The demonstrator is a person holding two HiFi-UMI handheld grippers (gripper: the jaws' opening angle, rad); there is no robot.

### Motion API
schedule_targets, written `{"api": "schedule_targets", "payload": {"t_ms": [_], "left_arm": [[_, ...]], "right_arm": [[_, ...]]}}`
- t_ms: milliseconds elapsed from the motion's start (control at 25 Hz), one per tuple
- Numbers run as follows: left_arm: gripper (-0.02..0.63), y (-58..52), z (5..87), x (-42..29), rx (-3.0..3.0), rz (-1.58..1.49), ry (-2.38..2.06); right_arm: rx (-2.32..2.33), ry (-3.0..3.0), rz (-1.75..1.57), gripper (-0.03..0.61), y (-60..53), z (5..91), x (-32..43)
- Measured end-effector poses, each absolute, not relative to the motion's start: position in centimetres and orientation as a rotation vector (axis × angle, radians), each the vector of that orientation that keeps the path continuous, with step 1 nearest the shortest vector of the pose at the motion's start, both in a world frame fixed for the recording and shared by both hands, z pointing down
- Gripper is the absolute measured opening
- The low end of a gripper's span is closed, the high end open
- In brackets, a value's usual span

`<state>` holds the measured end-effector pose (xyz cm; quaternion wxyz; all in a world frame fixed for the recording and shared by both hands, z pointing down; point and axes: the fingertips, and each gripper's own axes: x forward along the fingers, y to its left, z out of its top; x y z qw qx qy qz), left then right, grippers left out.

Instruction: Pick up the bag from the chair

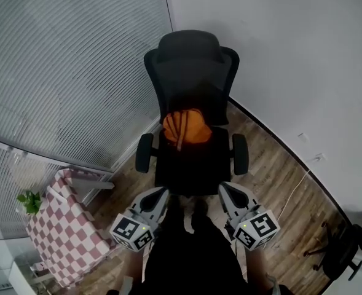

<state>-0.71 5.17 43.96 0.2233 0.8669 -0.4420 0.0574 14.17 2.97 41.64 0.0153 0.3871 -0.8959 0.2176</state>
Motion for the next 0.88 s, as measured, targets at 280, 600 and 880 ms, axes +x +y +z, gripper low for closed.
{"api": "schedule_targets", "payload": {"t_ms": [280,600,880], "left_arm": [[0.034,1.6,44.8,-0.3,2.4,0.189,-1.189],[0.034,-4.8,45.3,-2.2,2.446,0.207,-1.111],[0.034,-11.6,45.1,-5.7,2.49,0.194,-1.061]], "right_arm": [[1.246,-2.755,0.673,0.018,0.9,42.0,14.9],[1.375,-2.692,0.636,0.018,-2.7,40.8,14.0],[1.437,-2.677,0.594,0.018,-8.1,38.8,10.2]]}}
